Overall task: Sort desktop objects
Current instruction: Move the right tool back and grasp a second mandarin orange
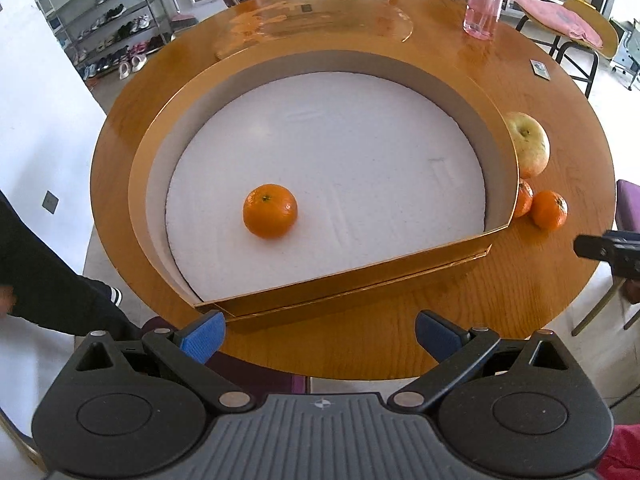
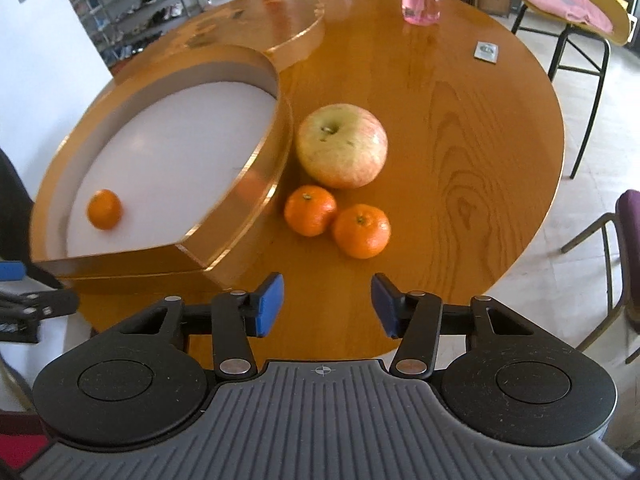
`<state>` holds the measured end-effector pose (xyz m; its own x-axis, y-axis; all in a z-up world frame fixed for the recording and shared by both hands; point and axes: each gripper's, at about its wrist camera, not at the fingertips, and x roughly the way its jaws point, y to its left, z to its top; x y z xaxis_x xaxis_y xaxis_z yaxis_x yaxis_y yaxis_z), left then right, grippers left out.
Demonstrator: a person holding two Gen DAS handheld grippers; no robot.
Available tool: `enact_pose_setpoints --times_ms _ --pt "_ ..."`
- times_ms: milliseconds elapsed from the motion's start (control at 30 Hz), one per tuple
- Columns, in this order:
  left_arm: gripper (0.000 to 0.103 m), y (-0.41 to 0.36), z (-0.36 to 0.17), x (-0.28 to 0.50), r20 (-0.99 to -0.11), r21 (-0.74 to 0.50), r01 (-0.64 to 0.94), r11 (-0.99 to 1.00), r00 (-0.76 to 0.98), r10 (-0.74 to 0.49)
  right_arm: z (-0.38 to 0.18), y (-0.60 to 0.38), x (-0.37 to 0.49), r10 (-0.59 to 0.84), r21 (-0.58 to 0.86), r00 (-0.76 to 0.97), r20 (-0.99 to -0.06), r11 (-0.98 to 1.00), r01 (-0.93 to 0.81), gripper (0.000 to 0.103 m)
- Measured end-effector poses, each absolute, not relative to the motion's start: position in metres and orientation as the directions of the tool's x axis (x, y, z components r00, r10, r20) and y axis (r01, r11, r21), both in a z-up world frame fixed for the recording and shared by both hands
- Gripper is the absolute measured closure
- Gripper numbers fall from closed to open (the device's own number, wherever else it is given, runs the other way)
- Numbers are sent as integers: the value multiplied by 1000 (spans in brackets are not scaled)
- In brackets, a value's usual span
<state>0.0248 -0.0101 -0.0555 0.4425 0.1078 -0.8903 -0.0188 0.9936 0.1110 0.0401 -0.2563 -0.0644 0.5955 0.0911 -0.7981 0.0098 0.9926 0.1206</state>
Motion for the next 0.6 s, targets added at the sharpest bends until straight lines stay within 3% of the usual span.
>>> enact_pose_setpoints --times_ms 600 --pt "2 -5 -58 19 -898 127 -76 989 414 148 -102 -254 109 20 -38 538 -843 995 -95 43"
